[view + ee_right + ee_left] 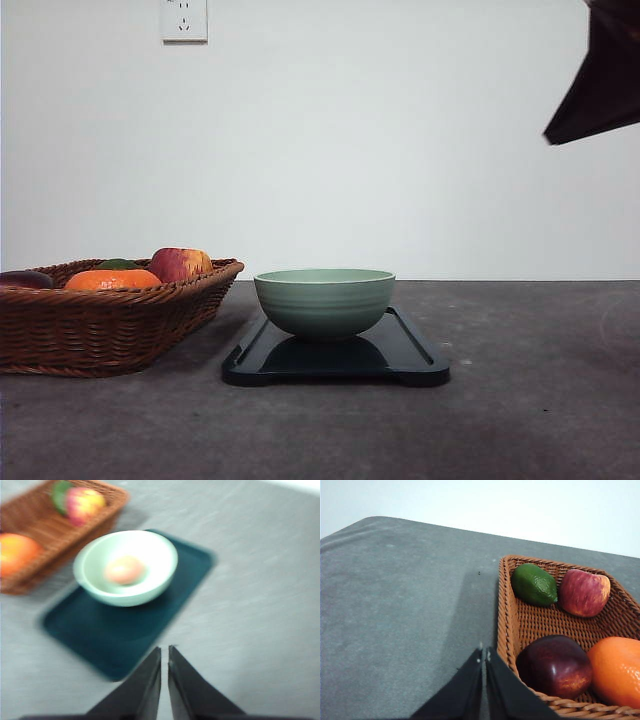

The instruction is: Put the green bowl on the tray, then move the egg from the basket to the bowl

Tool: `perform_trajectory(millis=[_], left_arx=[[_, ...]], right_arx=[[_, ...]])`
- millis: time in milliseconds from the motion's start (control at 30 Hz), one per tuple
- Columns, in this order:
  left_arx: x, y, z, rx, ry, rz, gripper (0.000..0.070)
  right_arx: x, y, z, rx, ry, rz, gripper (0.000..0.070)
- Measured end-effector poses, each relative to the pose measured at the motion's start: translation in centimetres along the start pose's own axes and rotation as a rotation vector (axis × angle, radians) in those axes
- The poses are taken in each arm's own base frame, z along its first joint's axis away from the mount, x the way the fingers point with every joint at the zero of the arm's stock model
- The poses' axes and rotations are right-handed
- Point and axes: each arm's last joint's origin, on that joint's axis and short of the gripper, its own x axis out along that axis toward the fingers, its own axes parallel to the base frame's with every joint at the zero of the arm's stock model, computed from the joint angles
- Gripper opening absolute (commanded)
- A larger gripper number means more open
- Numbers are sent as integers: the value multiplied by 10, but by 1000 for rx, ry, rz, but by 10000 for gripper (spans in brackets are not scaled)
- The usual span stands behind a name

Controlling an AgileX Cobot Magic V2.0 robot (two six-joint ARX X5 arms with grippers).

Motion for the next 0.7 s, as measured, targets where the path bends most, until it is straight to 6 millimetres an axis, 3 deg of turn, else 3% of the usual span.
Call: perform_trajectory(millis=[167,500,700], left_arx=[[0,0,0,0,0,0,0],[0,0,0,0,0,0,0],[0,0,0,0,0,0,0]], right_arx=[[-15,-8,-12,-49,-94,-83,17],[-33,-25,-81,-19,-297,-332,17],[-32,-26,-110,-11,-364,-399,17]])
